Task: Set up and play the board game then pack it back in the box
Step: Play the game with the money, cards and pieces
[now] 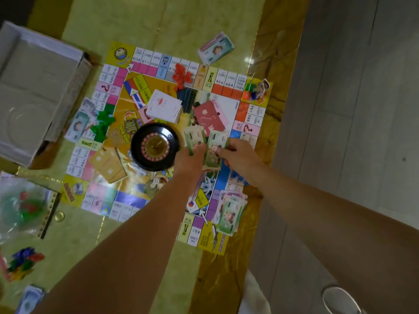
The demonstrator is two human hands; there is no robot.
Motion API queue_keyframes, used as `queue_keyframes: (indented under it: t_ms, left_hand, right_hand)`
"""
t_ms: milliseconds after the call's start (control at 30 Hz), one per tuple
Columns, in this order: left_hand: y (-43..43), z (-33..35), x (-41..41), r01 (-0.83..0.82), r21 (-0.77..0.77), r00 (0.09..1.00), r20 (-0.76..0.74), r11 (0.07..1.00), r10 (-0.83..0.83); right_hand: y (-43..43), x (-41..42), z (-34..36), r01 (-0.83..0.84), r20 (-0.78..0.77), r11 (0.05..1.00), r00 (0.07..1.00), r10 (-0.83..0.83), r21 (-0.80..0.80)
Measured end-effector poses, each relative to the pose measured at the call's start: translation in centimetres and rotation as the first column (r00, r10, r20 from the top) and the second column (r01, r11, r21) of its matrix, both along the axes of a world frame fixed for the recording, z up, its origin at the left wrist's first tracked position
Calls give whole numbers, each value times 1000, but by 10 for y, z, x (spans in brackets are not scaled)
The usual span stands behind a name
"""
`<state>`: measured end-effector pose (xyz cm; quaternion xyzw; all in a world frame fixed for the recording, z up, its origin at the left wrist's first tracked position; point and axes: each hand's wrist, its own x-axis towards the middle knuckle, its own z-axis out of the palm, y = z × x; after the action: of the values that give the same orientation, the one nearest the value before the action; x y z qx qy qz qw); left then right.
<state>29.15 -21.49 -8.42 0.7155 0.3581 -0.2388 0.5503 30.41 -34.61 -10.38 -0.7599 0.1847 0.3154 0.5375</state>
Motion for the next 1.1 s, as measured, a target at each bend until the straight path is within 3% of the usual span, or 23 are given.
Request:
queue_keyframes:
  t_ms: [333,500,833,1100]
  left_hand:
    - [-2,-17,120,3,148,999,33,989,-8]
    - [-6,-35,163,6,164,998,62,987,-16]
    - [0,-49,189,-169,74,980,115,983,160]
    - [4,-44,189,-137,-53,982,123,989,142]
  right_hand:
    - [4,112,-23,268,94,962,958,-273,61]
    - [10,152,-38,347,156,937,928,-338,-34]
    - [31,210,-44,483,141,875,867,-478,-7]
    - [31,226,-39,508,28,861,861,-508,2]
